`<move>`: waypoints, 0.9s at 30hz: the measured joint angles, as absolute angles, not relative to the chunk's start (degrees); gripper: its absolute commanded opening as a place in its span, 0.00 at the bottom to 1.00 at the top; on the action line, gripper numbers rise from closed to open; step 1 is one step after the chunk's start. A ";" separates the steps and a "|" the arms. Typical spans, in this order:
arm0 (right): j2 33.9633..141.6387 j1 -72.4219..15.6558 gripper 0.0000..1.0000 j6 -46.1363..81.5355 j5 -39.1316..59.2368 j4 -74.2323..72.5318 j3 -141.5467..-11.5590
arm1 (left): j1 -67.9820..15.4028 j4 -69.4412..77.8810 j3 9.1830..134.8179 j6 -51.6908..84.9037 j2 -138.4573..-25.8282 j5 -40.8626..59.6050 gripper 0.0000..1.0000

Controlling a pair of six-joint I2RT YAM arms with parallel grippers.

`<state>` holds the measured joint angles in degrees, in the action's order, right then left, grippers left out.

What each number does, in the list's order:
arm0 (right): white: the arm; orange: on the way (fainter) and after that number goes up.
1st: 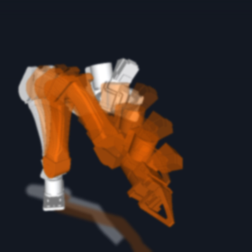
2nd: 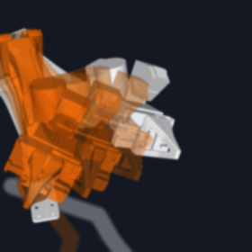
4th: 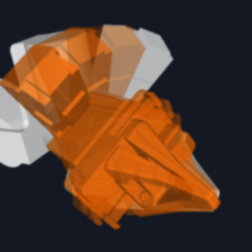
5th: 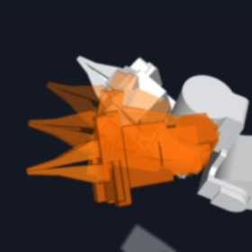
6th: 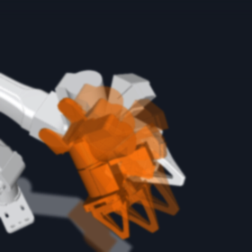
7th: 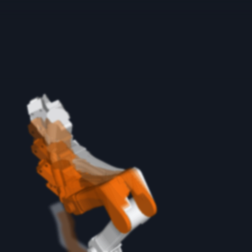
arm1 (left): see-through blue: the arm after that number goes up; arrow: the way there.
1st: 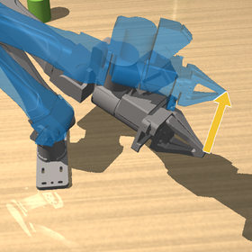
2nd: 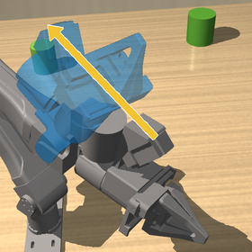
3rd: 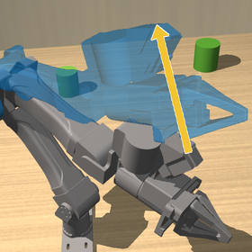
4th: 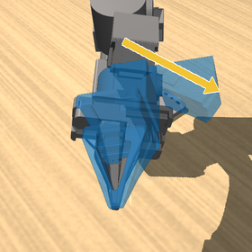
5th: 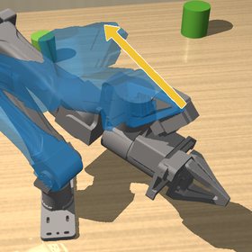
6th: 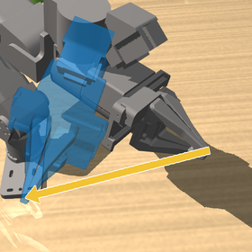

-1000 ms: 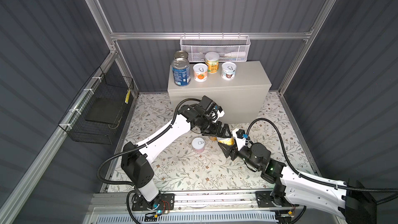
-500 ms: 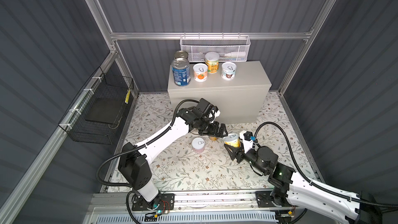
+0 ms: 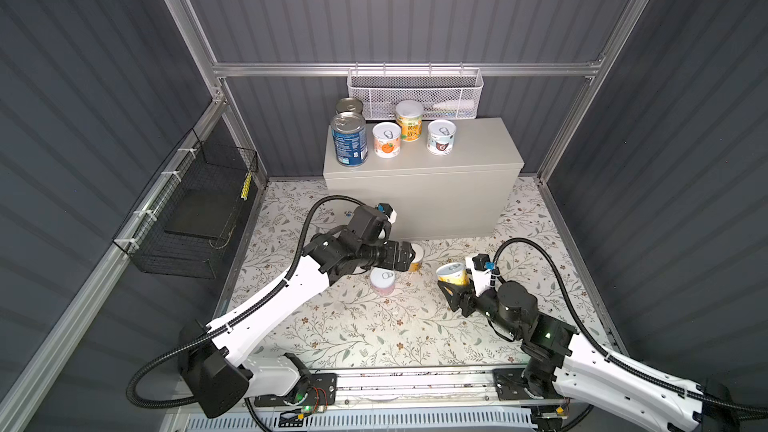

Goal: Place and organize the canned foods onto the counter
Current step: 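Carry the can up with the right gripper while the left gripper opens and withdraws, then raise the yellow-bodied can with the right gripper over the cabinet top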

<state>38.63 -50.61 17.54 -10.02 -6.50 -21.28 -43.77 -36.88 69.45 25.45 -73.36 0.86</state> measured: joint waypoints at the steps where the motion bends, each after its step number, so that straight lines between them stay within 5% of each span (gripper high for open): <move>1: 38.94 -50.50 0.74 17.58 -9.65 -6.02 -22.00 | -43.77 -36.67 68.27 25.21 -72.23 -0.60 1.00; 9: 45.41 -46.33 0.75 17.72 -5.06 -4.47 -30.92 | -43.77 -28.60 54.17 22.39 -60.75 -11.25 1.00; 27: 63.96 -37.87 0.75 10.50 2.24 5.10 -67.42 | -43.77 -5.76 34.59 12.84 -54.11 -16.10 1.00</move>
